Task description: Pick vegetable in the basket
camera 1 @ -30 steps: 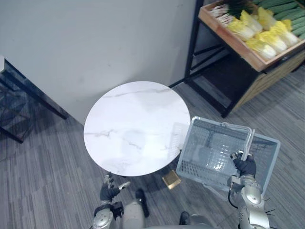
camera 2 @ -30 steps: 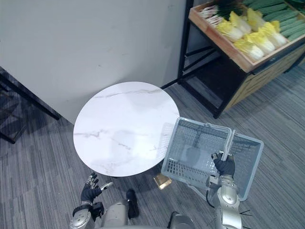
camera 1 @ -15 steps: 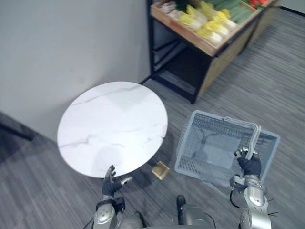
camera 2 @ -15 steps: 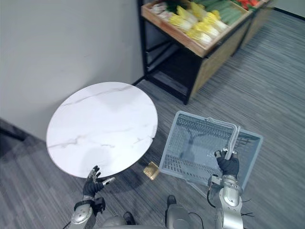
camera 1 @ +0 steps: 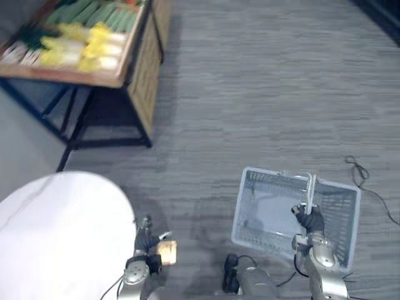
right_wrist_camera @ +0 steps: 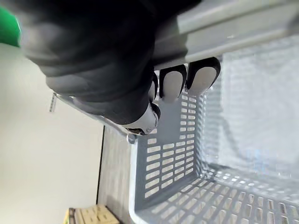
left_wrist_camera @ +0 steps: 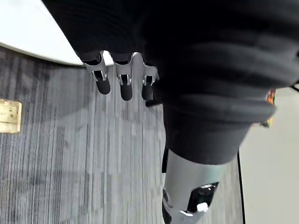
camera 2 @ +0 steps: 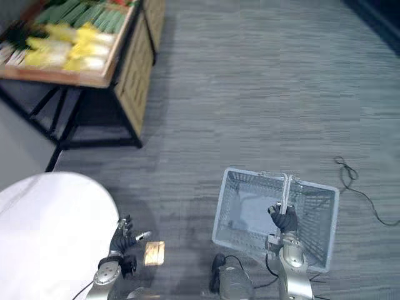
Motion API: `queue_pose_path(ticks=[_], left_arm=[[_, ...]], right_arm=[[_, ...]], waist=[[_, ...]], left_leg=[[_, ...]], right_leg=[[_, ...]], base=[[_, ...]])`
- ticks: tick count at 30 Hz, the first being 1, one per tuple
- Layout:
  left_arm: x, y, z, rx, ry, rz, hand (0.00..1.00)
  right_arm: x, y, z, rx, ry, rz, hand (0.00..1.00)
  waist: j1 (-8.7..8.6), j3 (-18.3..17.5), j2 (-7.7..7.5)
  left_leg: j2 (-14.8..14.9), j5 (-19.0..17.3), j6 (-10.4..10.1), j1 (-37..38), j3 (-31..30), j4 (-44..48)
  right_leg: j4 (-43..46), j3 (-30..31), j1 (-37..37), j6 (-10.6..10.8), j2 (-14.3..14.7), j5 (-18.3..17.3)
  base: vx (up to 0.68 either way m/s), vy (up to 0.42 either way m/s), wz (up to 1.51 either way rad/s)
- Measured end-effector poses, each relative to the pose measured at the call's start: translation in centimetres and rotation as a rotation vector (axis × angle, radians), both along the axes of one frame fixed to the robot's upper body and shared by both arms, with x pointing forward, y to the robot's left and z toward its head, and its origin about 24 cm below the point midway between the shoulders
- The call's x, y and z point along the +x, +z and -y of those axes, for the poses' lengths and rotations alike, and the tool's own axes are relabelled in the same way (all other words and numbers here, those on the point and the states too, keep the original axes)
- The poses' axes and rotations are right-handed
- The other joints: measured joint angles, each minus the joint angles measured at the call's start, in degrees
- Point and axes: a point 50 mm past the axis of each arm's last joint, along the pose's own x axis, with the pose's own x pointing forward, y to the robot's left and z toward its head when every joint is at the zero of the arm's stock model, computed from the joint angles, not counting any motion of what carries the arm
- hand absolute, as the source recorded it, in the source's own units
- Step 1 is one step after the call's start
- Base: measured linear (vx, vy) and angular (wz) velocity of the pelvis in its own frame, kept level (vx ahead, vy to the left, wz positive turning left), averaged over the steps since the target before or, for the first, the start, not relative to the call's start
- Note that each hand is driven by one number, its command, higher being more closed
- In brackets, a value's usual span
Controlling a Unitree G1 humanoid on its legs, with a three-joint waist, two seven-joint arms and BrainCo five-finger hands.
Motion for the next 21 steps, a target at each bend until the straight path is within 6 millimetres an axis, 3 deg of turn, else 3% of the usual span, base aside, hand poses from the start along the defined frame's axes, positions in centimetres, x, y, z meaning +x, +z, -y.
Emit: queue_pose_path(ticks=[1,2,3,4,5,6,7,8,9,10,11,12,14,15,16,18,19,20,21], left_arm=[[0.1,0.2,0.0,0.0,0.0,0.012,0.0],[0.1,0.5,0.1,-0.004,0.002,0.029,0.0],[0.1,0.9,0.2,0.0,0.007,0.044,0.0],[0.4,1.5,0.4,-0.001,0.006,0.078,0.0],[0.4,2.2,0.5,-0.001,0.011,0.116,0.0],[0.4,2.5,0.5,0.001,0.015,0.129,0.0],[0.5,2.8,0.4,0.006,0.023,0.147,0.0],[0.9,3.5,0.2,0.008,0.028,0.178,0.0],[1.4,3.9,0.5,0.0,0.021,0.2,0.0],[1.7,4.0,0.7,-0.007,0.019,0.207,0.0],[1.9,4.1,1.1,-0.011,0.005,0.217,0.0],[2.1,4.4,1.0,0.002,-0.014,0.226,0.0],[2.1,4.5,1.0,0.013,-0.03,0.228,0.0],[2.2,5.1,0.8,0.025,-0.025,0.256,0.0],[2.4,5.3,0.7,0.032,-0.023,0.265,0.0],[3.1,5.8,0.8,0.034,-0.028,0.291,0.0],[3.4,6.0,1.0,0.03,-0.03,0.301,0.0],[3.5,6.1,0.9,0.034,-0.03,0.306,0.0],[3.5,6.1,0.8,0.04,-0.031,0.304,0.0]], right_arm=[[0.1,0.0,-0.1,-0.001,0.005,0.001,1.0],[0.2,0.1,-0.3,-0.006,0.019,0.0,1.0],[0.4,0.2,-0.4,-0.015,0.035,0.002,1.0],[0.6,0.5,-0.3,-0.03,0.047,0.011,1.0],[0.9,1.1,-0.2,-0.055,0.068,0.028,1.0],[1.0,1.3,-0.4,-0.058,0.082,0.033,1.0],[1.3,1.4,-1.1,-0.054,0.105,0.041,1.0],[1.5,1.6,-1.6,-0.053,0.127,0.057,1.0],[1.8,1.8,-1.7,-0.053,0.13,0.066,1.0],[1.9,1.7,-1.8,-0.057,0.133,0.065,1.0],[2.2,1.5,-2.3,-0.056,0.141,0.056,1.0],[2.2,1.0,-2.9,-0.041,0.148,0.041,1.0],[2.1,0.2,-3.4,-0.041,0.171,0.005,1.0],[2.4,0.2,-4.1,-0.045,0.206,0.003,1.0],[2.7,0.4,-4.3,-0.045,0.217,0.012,1.0],[3.6,1.2,-4.3,-0.057,0.231,0.042,1.0],[3.7,1.3,-4.1,-0.062,0.23,0.046,1.0],[3.5,1.2,-3.9,-0.063,0.225,0.042,1.0],[3.4,1.1,-3.9,-0.063,0.225,0.037,1.0]], waist=[[0.65,0.1,-0.17],[1.7,0.6,-0.92],[2.32,0.6,-0.72],[2.98,0.5,-0.23],[3.56,-0.1,1.58],[4.39,-0.3,2.17],[5.03,-1.0,1.58],[4.8,-1.8,0.01],[4.96,-1.9,-1.12],[5.01,-1.9,-1.23],[4.46,-1.7,-1.52],[4.1,-1.4,-2.01],[3.86,-1.3,-1.64],[3.64,-1.2,-1.33],[3.26,-1.1,-1.1],[1.88,-0.1,0.47],[1.35,0.2,0.79],[0.87,0.1,0.42],[0.78,-0.2,-0.14]], left_leg=[[-2.0,-0.8,0.3,-1.5,-1.1,-2.2],[-5.4,-1.3,0.6,-4.2,-3.2,-8.8],[-7.7,-1.1,0.3,-5.7,-4.4,-15.7],[-10.1,0.6,-1.6,-6.7,-5.8,-25.8],[-10.6,2.8,-3.4,-7.4,-6.5,-35.4],[-10.4,6.0,-1.4,-7.1,-6.5,-35.0],[-11.4,7.4,0.4,-6.8,-6.1,-34.1],[-12.7,6.0,2.5,-7.4,-5.3,-31.7],[-13.9,3.3,6.5,-7.0,-5.2,-30.3],[-14.4,2.2,6.8,-6.6,-5.2,-29.9],[-16.0,0.0,6.7,-3.6,-5.2,-30.0],[-17.9,-2.0,7.3,0.8,-5.8,-31.0],[-18.5,-3.1,8.5,6.3,-6.2,-32.7],[-18.9,-3.4,8.5,11.8,-7.2,-36.6],[-18.8,-3.4,8.5,13.3,-7.8,-38.0],[-17.3,-3.5,8.3,17.3,-10.0,-40.8],[-16.7,-3.9,7.4,18.9,-10.8,-40.9],[-16.5,-5.0,5.3,21.7,-12.4,-40.8],[-16.6,-5.9,3.7,23.2,-13.1,-40.5]], right_leg=[[-0.9,0.6,1.2,0.0,-0.3,0.0],[-2.5,1.5,3.8,0.8,-0.9,-0.5],[-3.7,1.7,5.6,1.5,-1.5,-0.9],[-5.3,2.2,7.3,2.7,-1.7,-1.3],[-6.9,3.5,9.0,4.2,-0.4,-2.0],[-7.4,4.4,9.8,4.7,0.2,-2.3],[-8.9,6.1,11.4,5.4,-0.5,-2.7],[-9.9,6.0,12.6,6.9,-2.2,-3.6],[-2.0,6.4,10.2,9.3,-4.4,-5.2],[4.5,6.6,7.5,10.8,-5.4,-6.2],[23.3,7.3,0.7,16.5,-8.6,-5.7],[38.2,8.1,-4.2,18.7,-10.9,-3.0],[45.5,6.7,-7.1,14.1,-11.9,-5.2],[43.1,3.5,-10.8,10.9,-11.7,-7.1],[40.7,2.2,-12.6,9.7,-11.3,-7.8],[26.6,1.8,-17.9,8.3,-7.4,-7.2],[17.6,3.0,-19.0,8.9,-5.5,-3.6],[4.8,5.1,-18.6,9.2,-3.9,3.6],[-0.3,6.1,-18.0,9.2,-3.5,7.6]], base=[[0.28,0.063,-0.74],[0.31,0.102,-0.53],[0.33,0.124,-0.57],[0.42,0.22,-0.59],[0.37,0.216,-0.65],[0.41,0.224,-0.68],[0.59,0.247,-0.41],[0.72,0.264,-0.2],[0.7,0.264,0.06],[0.52,0.204,0.15],[0.54,0.206,0.27],[0.45,0.166,0.32],[0.62,0.093,0.28],[0.76,0.068,0.26],[0.63,0.003,0.36],[0.69,-0.06,0.47],[0.64,-0.093,0.67],[0.7,-0.137,0.64],[0.59,-0.149,0.8]])
